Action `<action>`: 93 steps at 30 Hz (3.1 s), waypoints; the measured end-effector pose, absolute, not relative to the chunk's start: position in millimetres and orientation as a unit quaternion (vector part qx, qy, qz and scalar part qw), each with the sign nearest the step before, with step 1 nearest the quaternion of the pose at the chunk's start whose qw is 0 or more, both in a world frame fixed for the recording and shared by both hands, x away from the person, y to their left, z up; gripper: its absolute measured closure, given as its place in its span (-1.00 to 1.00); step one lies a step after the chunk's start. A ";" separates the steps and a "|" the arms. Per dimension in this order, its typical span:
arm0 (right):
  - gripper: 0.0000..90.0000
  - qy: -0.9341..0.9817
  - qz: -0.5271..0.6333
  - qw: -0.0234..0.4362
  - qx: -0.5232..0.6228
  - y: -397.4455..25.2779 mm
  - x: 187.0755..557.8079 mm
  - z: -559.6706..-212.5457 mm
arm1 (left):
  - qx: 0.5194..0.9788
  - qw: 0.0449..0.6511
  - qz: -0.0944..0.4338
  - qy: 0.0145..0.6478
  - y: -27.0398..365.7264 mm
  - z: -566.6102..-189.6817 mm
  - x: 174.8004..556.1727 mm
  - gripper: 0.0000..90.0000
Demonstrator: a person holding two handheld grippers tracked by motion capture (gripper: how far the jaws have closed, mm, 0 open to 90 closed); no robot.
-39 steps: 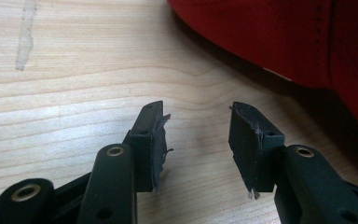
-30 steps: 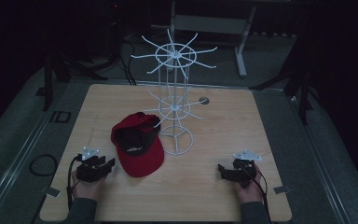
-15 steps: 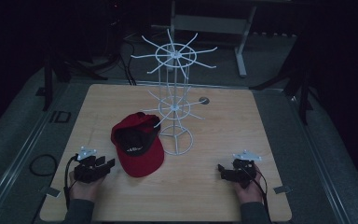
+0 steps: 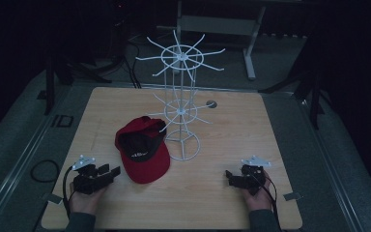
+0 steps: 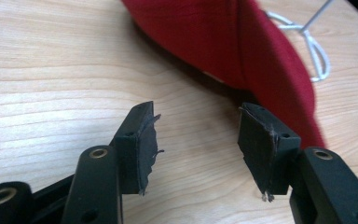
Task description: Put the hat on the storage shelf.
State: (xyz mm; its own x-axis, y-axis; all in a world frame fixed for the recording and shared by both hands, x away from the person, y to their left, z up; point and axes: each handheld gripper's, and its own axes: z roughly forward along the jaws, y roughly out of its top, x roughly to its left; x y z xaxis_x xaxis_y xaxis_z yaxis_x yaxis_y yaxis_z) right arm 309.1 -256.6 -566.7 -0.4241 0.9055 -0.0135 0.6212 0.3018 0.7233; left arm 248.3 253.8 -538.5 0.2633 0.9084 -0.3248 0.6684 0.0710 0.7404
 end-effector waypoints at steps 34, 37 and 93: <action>-0.70 0.778 0.329 0.216 0.491 -256.6 309.0 -566.7 | 0.695 0.450 0.087 0.554 206.1 -544.4 255.7 -0.02; -0.70 0.778 0.329 0.216 0.491 -256.6 309.0 -566.7 | 0.696 0.448 0.079 0.556 201.9 -549.2 256.7 -0.01; -0.70 0.777 0.328 0.216 0.491 -256.5 308.9 -566.6 | 0.632 0.505 0.044 0.586 236.5 -527.4 285.4 0.91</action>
State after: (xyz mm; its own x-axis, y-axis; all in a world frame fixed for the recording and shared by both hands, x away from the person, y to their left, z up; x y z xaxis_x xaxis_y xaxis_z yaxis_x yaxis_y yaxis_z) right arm 308.9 -256.5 -566.6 -0.4241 0.9055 -0.0129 0.6221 0.3017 0.7225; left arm 285.4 236.5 -527.4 0.3086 0.7853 -0.5367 0.6971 0.1971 0.6893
